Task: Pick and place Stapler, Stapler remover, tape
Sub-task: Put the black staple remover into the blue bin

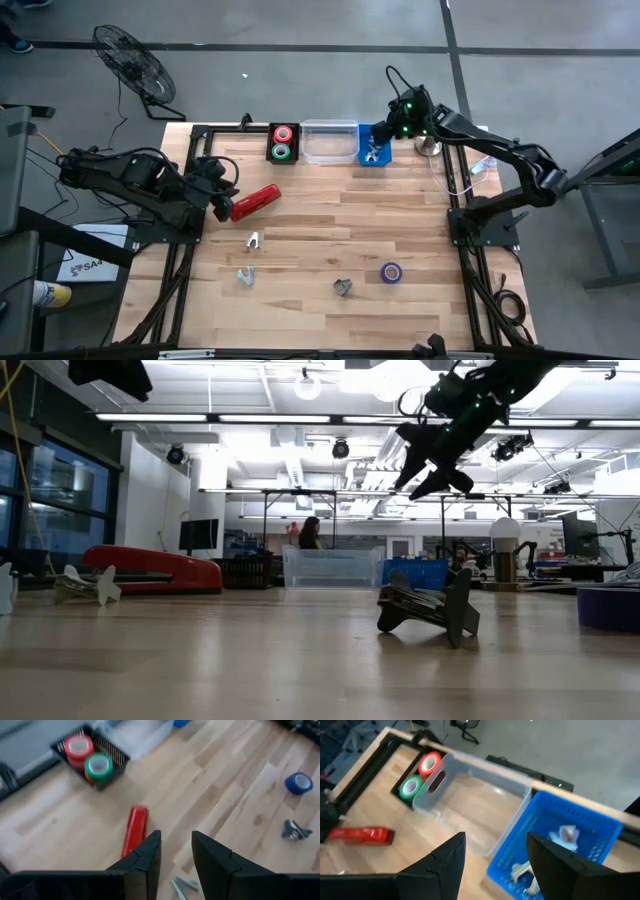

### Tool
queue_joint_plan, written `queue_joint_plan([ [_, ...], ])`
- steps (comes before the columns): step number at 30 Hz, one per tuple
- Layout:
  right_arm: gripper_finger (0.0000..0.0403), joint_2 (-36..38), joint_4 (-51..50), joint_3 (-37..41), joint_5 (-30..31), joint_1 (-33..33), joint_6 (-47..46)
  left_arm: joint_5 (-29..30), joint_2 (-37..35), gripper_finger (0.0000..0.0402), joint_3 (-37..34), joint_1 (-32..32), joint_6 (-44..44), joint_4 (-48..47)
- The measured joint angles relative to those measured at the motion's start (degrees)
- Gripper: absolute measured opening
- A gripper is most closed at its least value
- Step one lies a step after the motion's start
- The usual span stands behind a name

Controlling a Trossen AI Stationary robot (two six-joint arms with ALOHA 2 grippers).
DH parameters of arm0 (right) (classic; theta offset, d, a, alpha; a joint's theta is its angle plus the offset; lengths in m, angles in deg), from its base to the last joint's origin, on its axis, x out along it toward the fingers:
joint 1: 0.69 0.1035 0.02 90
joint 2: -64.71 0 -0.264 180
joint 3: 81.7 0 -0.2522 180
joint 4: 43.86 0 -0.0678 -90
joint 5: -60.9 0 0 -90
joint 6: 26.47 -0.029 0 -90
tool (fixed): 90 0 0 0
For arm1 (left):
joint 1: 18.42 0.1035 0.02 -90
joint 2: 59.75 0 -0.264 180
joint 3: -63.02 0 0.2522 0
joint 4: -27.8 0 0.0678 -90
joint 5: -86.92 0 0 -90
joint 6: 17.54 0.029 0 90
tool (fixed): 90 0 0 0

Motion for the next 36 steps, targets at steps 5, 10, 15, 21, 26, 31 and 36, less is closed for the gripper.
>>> queue_joint_plan([
  [5,0.0201,1.89,-4.38,0.00,-0.07,2.85,-1.05,-3.12,2.26,0.0106,0.00,0.00,-6.78,-4.76],
  [10,0.0201,4.31,-7.72,0.00,0.40,6.79,-2.98,-6.59,5.57,0.0106,0.00,0.00,-11.52,-9.45],
  [15,0.0200,7.77,-10.46,0.00,5.27,12.22,-5.90,-9.78,8.40,0.0107,0.00,0.00,-12.29,-10.15],
  [21,0.0201,11.01,-13.78,0.00,7.50,19.63,-7.06,-12.69,11.65,0.0150,0.00,-0.04,-10.53,-10.17],
  [26,0.0201,10.72,-16.46,0.00,4.31,26.62,-0.51,-13.02,13.75,0.0200,0.00,-0.02,-7.94,-10.13],
  [31,0.0201,9.57,-16.09,0.00,0.58,34.12,12.54,-12.87,14.35,0.0216,0.00,-0.02,-7.57,-9.99],
  [36,0.0202,7.57,-13.70,0.00,-0.33,42.05,24.67,-12.66,14.35,0.0217,0.00,-0.02,-10.02,-9.97],
])
